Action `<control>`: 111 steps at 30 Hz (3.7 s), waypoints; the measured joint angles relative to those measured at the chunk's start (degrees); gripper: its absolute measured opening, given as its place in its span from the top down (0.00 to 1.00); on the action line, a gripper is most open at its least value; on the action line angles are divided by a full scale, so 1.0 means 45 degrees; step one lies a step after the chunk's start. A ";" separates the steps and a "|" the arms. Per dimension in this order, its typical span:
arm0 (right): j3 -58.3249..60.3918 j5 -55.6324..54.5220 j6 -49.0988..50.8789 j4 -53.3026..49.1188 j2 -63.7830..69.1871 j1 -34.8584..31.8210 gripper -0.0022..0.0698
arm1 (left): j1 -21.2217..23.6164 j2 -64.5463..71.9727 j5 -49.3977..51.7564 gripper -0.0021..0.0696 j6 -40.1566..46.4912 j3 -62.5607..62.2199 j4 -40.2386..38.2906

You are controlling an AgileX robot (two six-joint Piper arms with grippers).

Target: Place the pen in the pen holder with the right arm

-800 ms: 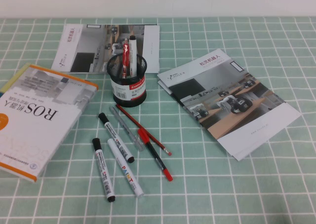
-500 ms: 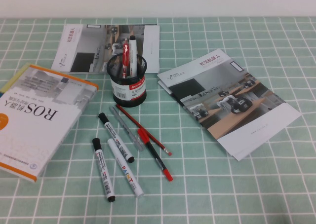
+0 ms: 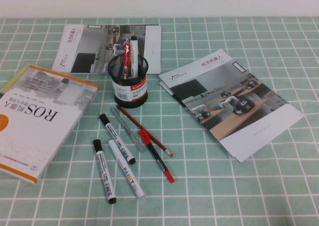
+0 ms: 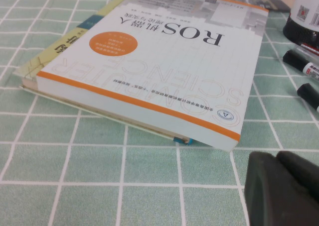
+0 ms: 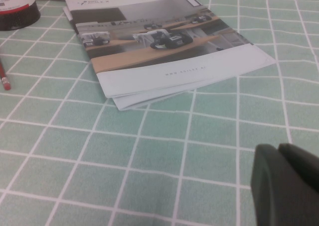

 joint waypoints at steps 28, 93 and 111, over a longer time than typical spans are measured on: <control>0.0000 -0.0250 0.0000 0.0000 0.0000 0.0000 1.00 | 0.0000 0.0000 0.0000 0.98 0.0000 0.0000 0.0000; -1.6487 0.6828 0.2115 -0.0048 2.1069 0.6349 1.00 | 0.0000 0.0000 0.0000 0.98 0.0000 0.0000 0.0000; -2.3225 0.9912 0.1573 -0.0559 2.7405 0.7593 0.68 | 0.0000 0.0000 0.0000 0.98 0.0000 0.0000 0.0000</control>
